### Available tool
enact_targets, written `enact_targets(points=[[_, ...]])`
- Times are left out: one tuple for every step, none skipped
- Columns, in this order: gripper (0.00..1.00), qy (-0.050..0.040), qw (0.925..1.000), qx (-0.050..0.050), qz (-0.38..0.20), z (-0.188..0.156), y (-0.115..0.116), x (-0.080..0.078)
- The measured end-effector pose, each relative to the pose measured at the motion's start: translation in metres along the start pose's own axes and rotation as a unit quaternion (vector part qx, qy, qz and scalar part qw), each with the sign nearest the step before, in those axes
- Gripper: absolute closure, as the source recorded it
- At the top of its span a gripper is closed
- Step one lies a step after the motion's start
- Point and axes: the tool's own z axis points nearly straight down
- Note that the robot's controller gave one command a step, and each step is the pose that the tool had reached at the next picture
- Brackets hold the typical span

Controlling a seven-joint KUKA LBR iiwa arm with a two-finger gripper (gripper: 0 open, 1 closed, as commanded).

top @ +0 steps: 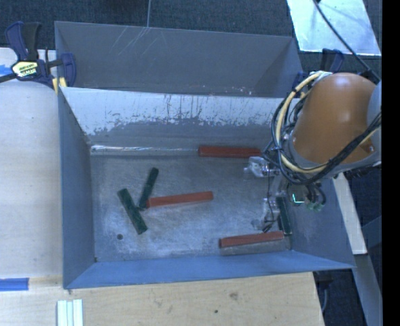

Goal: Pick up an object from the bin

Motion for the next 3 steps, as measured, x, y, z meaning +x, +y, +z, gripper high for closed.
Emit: enact_targets(points=[[0.0, -0.0008, 0.9953, 0.0, -0.097, 0.109, 0.032, -0.008], [0.0, -0.0069, 0.9989, -0.002, -0.045, 0.044, 0.131, -0.019], [0.0, -0.0021, 0.9843, 0.0, 0.177, 0.113, 0.144, -0.025]])
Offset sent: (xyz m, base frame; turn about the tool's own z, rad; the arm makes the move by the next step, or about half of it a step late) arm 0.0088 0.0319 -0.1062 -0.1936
